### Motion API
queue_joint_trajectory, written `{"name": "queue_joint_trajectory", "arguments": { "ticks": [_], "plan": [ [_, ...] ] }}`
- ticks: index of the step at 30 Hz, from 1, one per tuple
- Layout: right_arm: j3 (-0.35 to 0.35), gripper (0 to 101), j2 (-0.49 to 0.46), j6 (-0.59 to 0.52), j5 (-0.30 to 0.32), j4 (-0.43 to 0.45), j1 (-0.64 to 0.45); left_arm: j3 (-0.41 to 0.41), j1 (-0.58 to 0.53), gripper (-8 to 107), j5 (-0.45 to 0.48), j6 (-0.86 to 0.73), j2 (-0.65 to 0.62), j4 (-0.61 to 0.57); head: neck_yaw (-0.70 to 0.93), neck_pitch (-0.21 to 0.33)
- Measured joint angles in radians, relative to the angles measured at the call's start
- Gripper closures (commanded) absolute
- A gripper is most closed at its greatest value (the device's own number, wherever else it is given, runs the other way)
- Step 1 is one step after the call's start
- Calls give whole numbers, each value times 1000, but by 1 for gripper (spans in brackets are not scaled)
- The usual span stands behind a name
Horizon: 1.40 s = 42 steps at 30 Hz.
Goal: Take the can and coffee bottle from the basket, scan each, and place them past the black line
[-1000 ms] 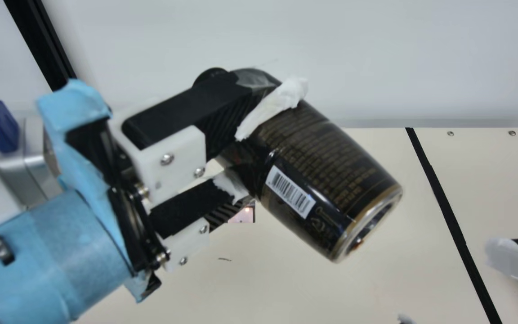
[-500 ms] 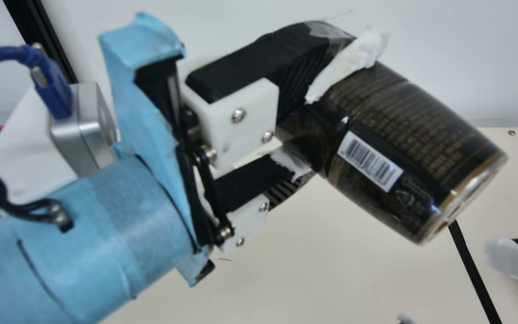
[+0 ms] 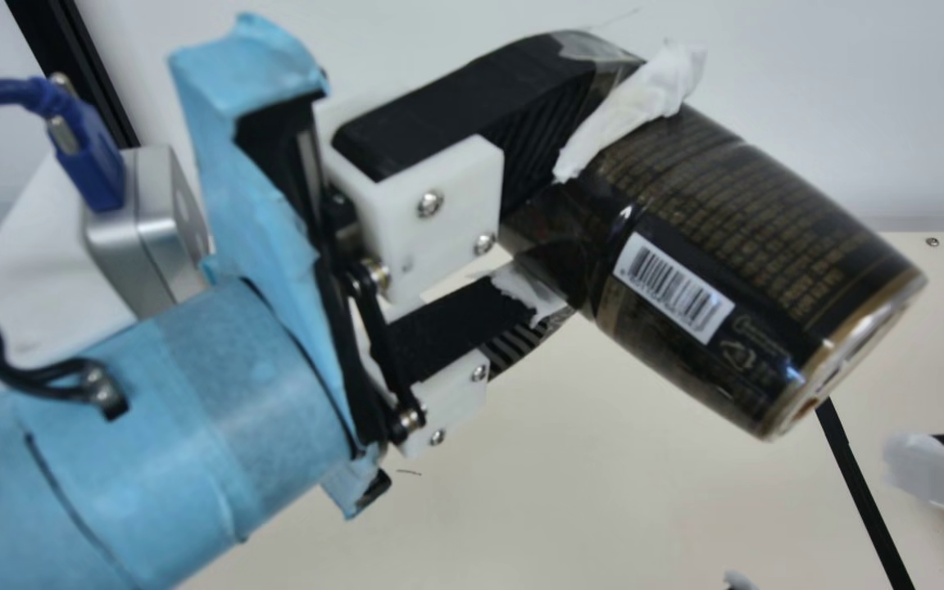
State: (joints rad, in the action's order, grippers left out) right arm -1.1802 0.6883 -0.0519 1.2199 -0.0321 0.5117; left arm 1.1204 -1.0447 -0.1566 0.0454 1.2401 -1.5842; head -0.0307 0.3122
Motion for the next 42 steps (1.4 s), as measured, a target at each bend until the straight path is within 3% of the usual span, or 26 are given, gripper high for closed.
{"name": "queue_joint_trajectory", "arguments": {
  "ticks": [17,29,42],
  "plan": [
    [0,0,0,0,0,0,0,-17,14,89,-10,-12,-3,9,0,0],
    [0,0,0,0,0,0,0,-111,122,89,-40,-52,-75,1,-5,0],
    [0,0,0,0,0,0,0,-279,265,89,-15,67,-232,47,-5,0]
  ]
}}
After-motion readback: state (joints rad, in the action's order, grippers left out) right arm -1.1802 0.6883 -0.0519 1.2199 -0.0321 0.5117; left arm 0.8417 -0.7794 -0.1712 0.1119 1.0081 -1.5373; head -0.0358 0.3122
